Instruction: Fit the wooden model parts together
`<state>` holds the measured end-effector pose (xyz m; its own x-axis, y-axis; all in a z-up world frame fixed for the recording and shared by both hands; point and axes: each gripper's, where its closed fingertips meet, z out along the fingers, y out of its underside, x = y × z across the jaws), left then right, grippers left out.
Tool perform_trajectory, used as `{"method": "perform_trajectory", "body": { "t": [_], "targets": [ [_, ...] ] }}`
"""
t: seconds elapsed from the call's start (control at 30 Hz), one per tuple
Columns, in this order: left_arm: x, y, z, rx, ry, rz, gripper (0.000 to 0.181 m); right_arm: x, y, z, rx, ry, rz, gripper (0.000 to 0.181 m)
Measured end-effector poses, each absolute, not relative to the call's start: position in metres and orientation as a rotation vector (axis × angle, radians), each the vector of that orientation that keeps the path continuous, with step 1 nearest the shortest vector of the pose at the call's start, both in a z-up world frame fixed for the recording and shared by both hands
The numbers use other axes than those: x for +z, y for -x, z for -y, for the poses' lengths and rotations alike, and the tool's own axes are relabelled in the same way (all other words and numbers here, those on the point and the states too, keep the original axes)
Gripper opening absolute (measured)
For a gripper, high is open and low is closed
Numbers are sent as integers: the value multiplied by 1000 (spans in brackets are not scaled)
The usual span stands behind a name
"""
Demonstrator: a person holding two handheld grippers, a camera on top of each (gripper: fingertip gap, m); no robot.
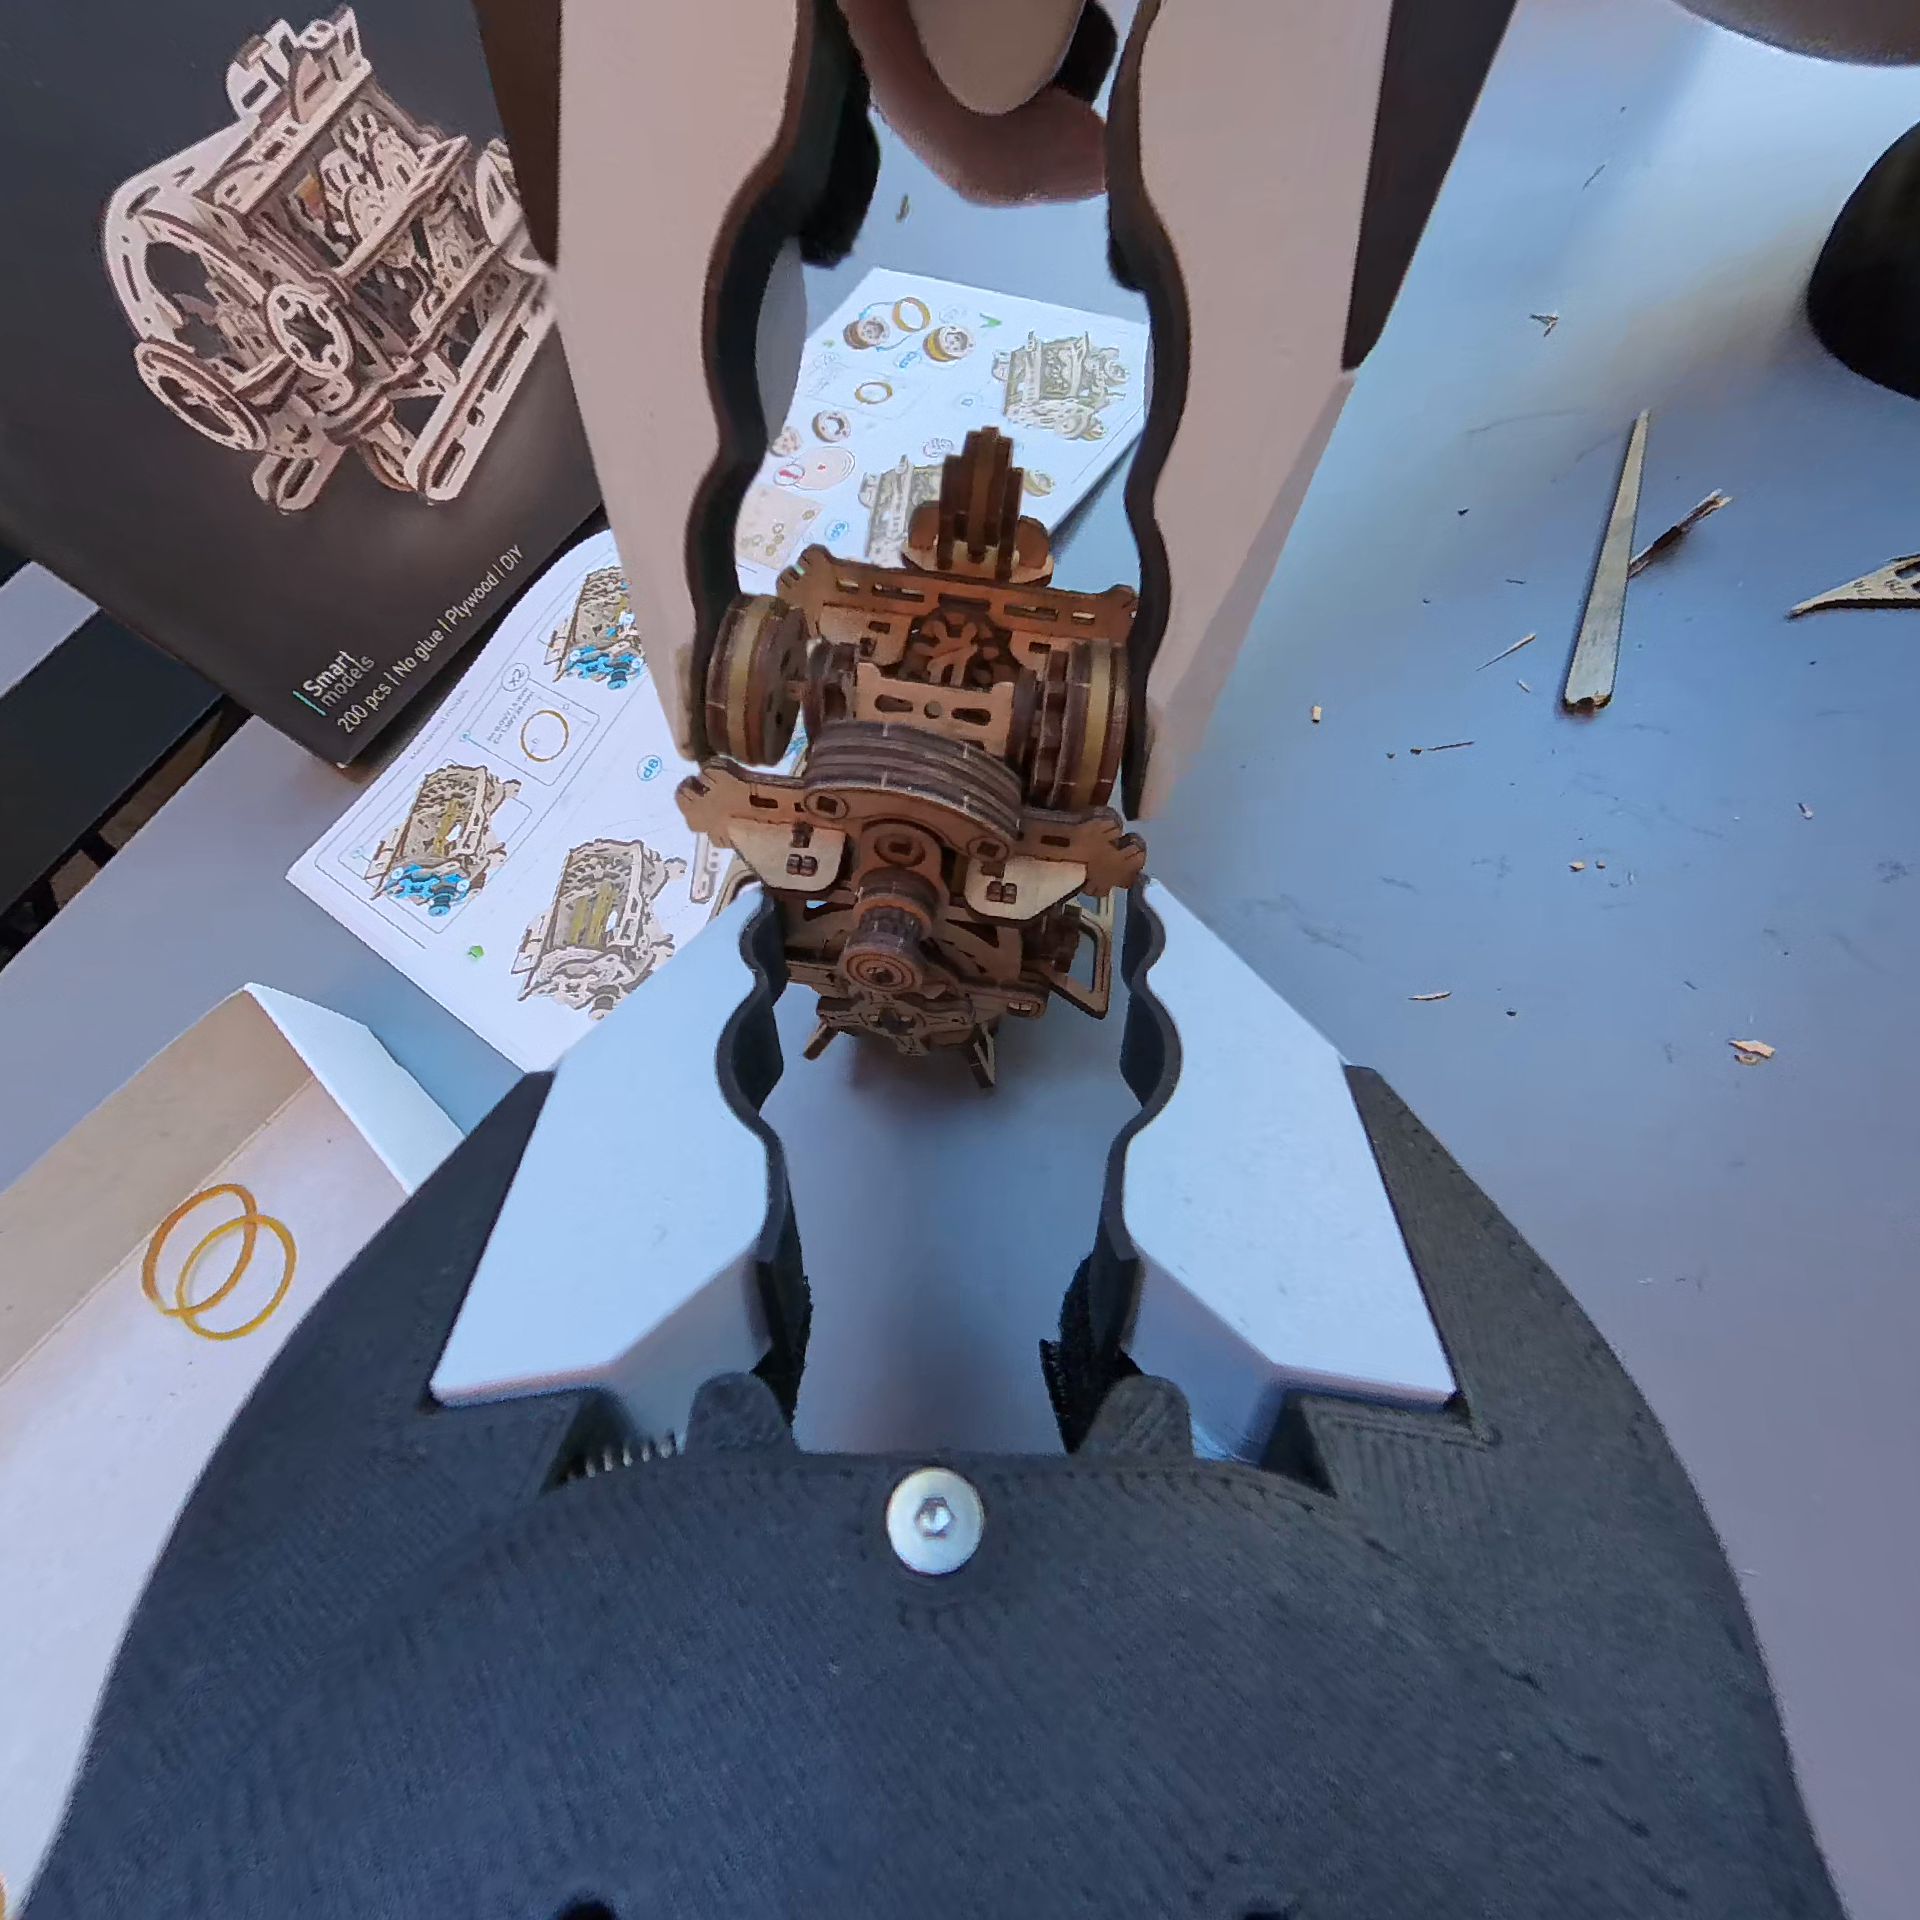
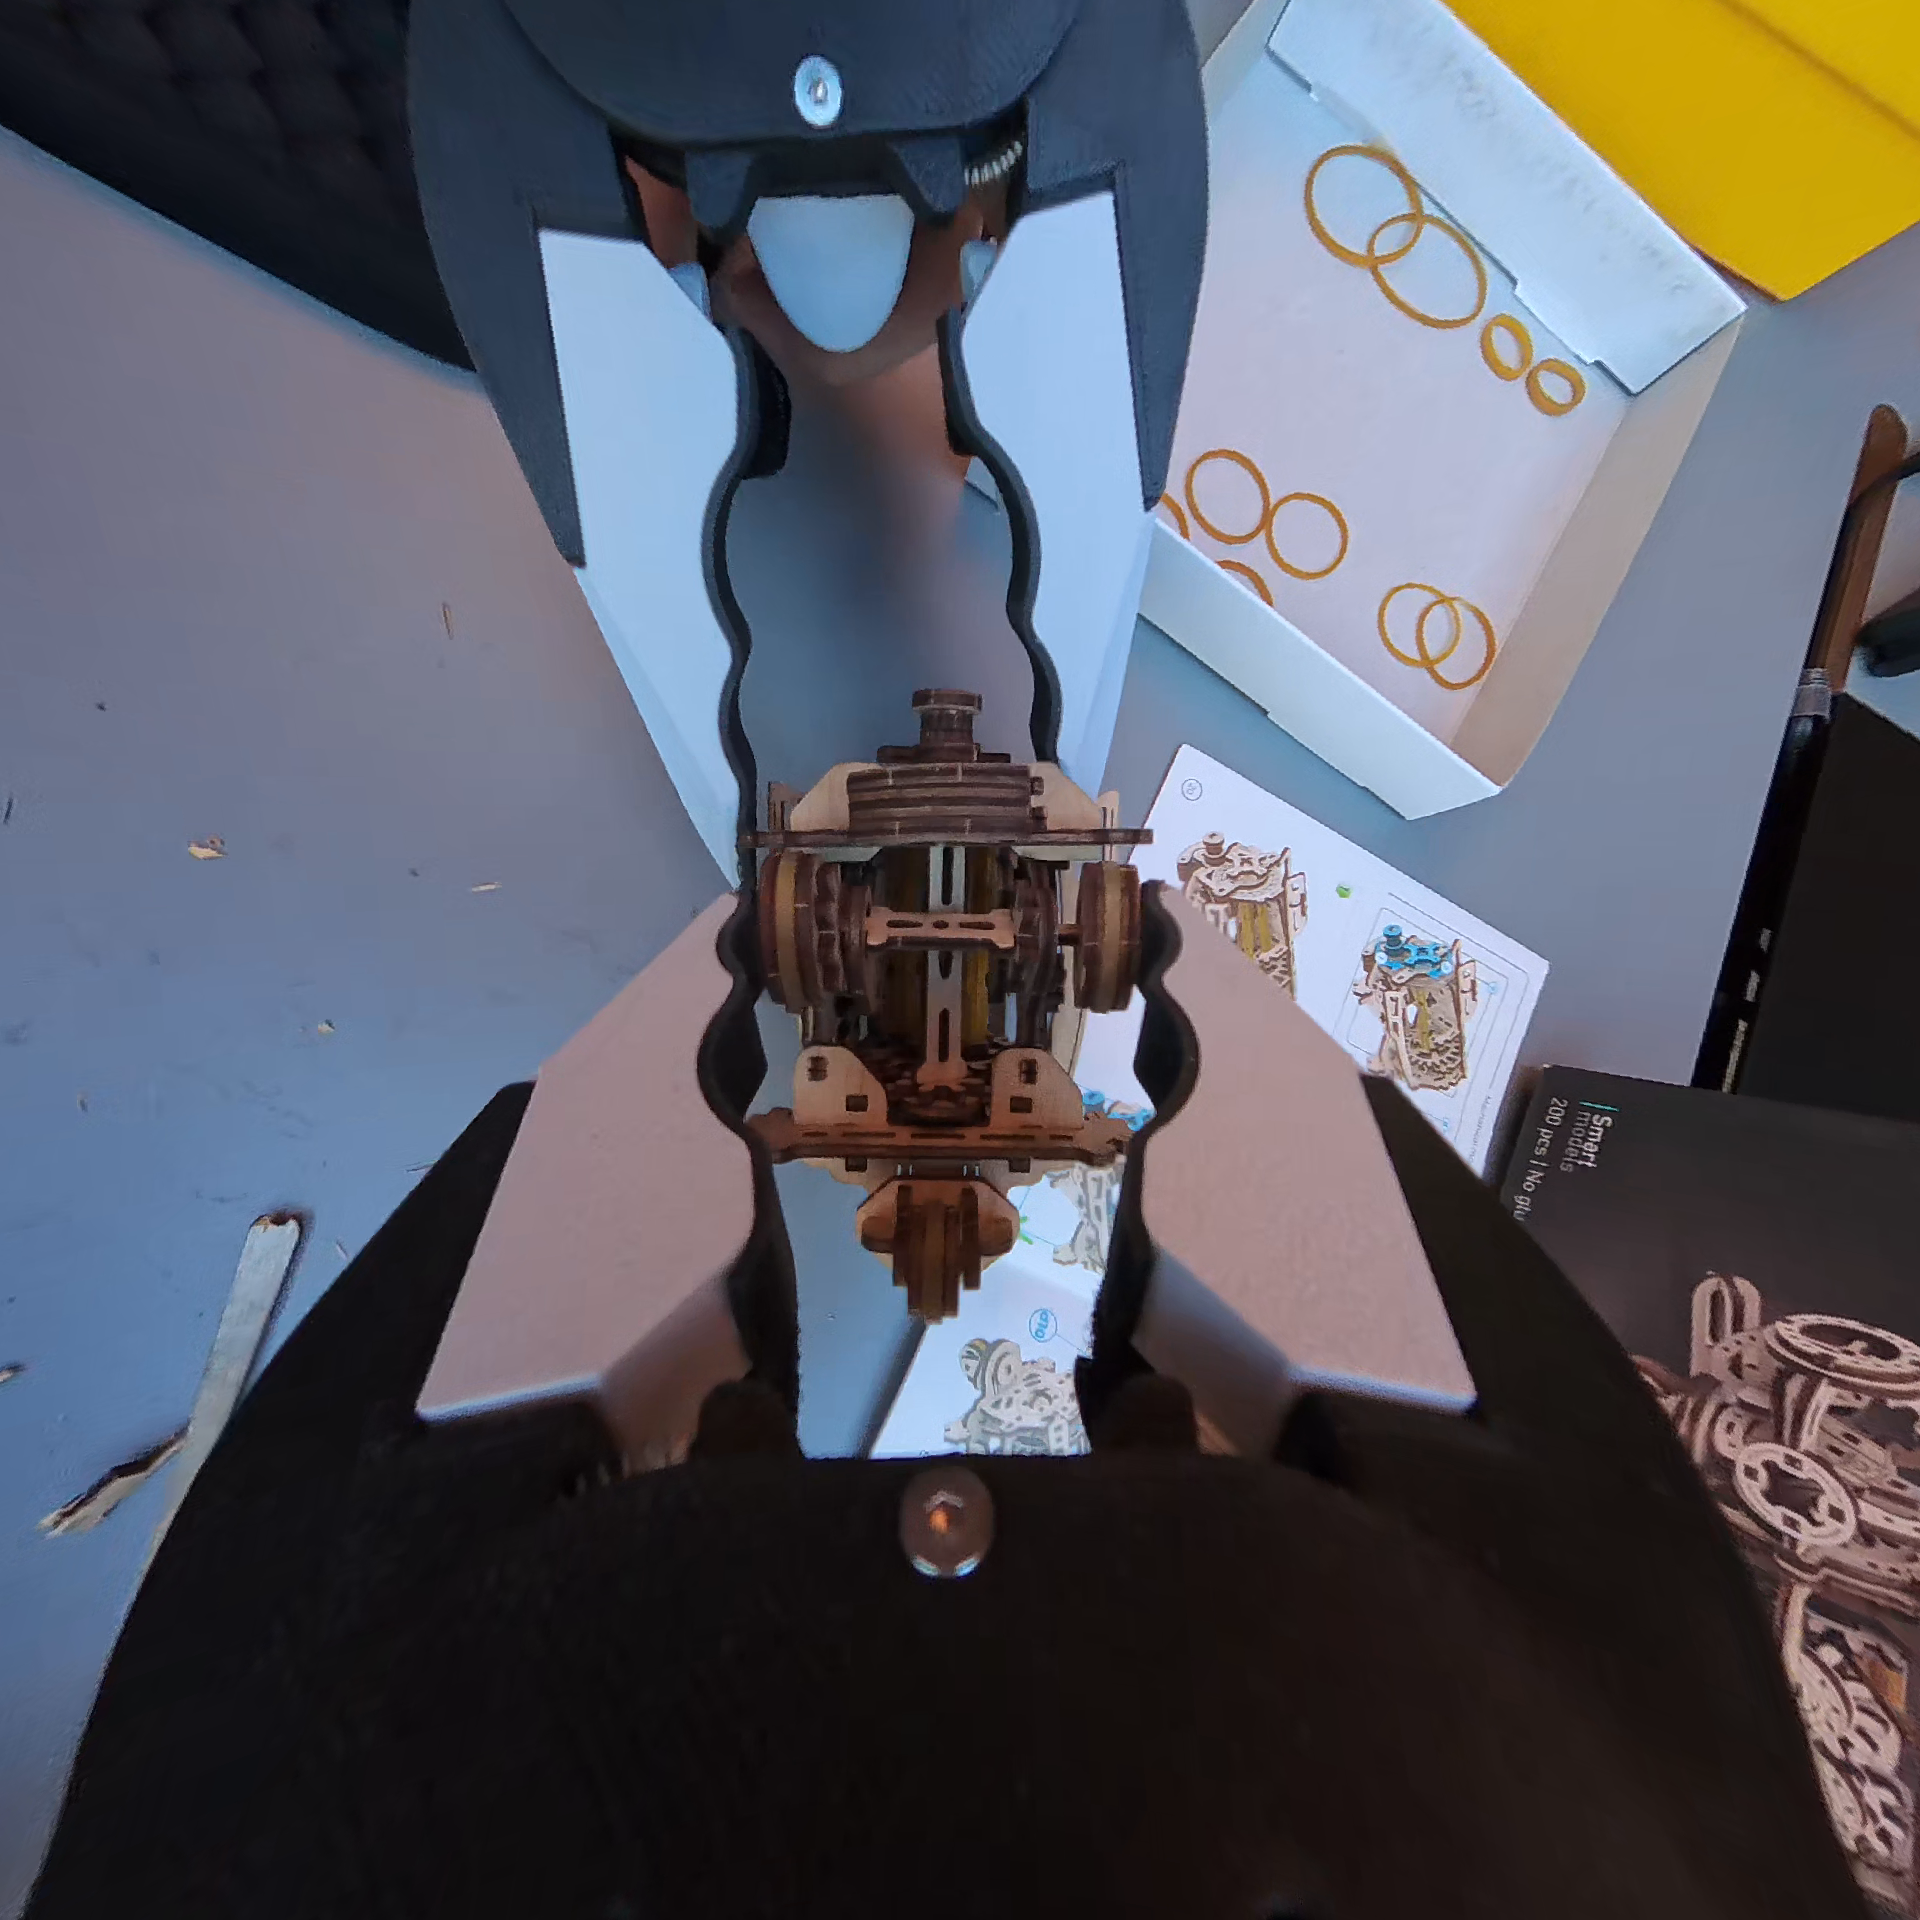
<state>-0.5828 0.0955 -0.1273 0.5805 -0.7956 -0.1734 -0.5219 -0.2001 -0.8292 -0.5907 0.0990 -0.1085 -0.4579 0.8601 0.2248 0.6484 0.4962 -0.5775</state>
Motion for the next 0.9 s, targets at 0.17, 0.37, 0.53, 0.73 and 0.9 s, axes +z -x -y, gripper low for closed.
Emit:
{"method": "perform_trajectory", "body": {
  "t": [0.17,0.37,0.53,0.73,0.9],
  "targets": [
    [-127,583,-96,-372,1874,-1060,64,-97,588,-98,601,1273,2209,69],
    [-125,587,-92,-375,1883,-1066,62,-105,585,-102,532,1260,2238,70],
    [-105,597,-89,-416,1856,-995,70,-104,587,-101,582,1266,2201,68],
    [-97,585,-101,-326,1831,-1092,80,-103,588,-101,602,1260,2194,68],
    [-96,575,-103,-319,1773,-1182,72,-104,586,-101,618,1254,2205,68]
  ]
}}
